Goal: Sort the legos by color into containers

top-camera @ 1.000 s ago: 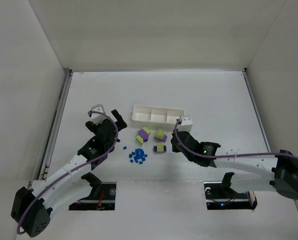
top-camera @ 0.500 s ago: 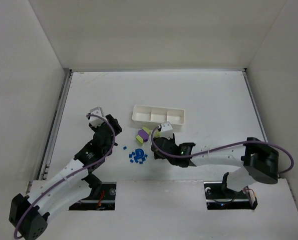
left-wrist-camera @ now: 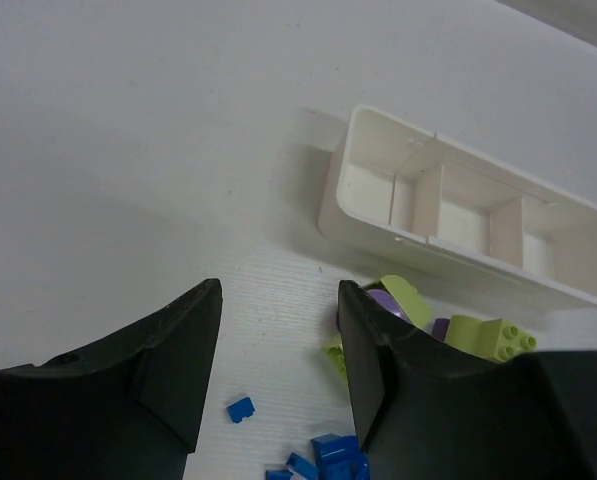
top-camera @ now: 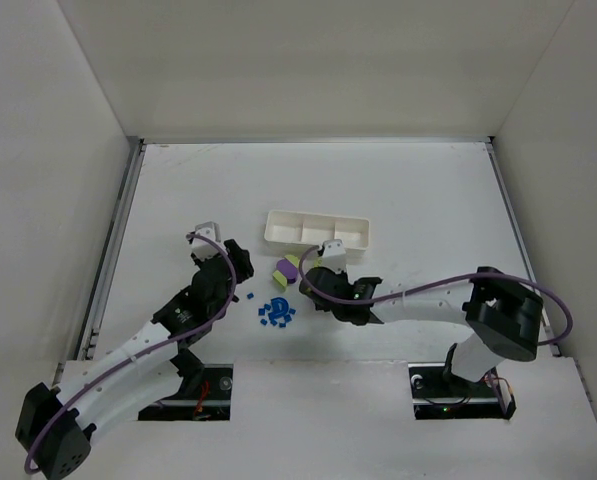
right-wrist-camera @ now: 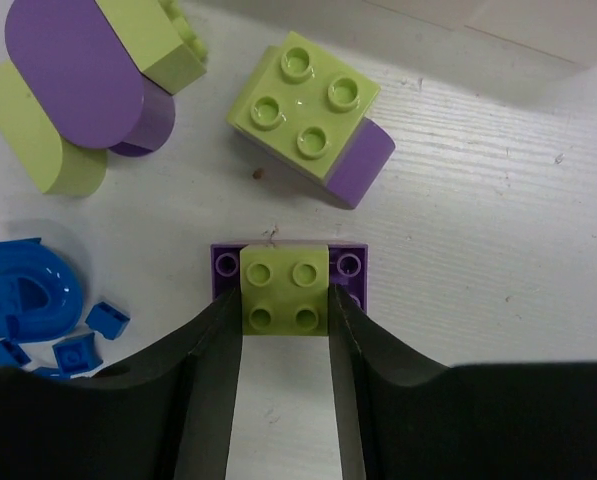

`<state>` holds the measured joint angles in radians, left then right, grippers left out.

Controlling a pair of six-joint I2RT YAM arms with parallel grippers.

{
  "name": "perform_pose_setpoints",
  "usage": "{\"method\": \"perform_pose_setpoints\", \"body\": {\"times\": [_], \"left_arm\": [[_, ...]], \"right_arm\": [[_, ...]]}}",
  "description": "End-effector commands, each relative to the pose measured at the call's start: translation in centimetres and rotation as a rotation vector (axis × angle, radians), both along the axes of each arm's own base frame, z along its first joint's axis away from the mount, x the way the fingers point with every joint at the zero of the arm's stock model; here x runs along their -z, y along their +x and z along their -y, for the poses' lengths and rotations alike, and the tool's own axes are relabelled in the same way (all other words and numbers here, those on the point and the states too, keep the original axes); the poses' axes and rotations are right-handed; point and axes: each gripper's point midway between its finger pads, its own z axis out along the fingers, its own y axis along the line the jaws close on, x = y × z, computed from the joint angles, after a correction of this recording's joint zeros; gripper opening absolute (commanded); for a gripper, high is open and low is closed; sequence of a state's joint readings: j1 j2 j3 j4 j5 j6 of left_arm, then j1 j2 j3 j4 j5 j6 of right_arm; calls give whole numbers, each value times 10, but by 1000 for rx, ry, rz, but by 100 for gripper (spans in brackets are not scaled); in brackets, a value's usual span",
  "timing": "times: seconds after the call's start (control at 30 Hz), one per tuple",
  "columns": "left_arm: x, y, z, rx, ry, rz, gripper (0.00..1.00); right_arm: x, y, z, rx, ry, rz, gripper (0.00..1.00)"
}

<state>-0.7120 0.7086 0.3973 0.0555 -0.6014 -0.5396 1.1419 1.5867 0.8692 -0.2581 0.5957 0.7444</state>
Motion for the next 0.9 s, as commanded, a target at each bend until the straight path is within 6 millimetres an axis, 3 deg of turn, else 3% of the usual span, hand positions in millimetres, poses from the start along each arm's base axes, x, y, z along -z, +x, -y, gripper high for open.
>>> {"method": "perform_pose_setpoints", "body": {"times": [0.0, 0.07, 0.2, 0.4, 0.5, 0.7, 0.87], "left_arm": [[-5, -4, 18, 76, -71, 7, 46], [-7, -7, 29, 127, -104, -5, 44], [-22, -17, 59, 241, -221, -24, 42], [-72, -24, 97, 373, -330, 11, 41], [-86, -27, 117, 433, -348, 21, 44], [-85, -30, 154, 510, -354, -12, 52], [-80, -25, 170, 517, -351, -33, 52]], "right_arm": [[-13, 8, -7, 29, 36, 26, 35], [-25, 9, -5, 37, 67, 51, 29], [-63, 9, 1, 35, 179, 120, 26], [-113, 28, 3, -8, 450, 195, 25], [-129, 40, 3, -26, 546, 214, 25], [-154, 54, 6, -46, 664, 236, 24], [-165, 55, 5, -66, 725, 241, 24]]}}
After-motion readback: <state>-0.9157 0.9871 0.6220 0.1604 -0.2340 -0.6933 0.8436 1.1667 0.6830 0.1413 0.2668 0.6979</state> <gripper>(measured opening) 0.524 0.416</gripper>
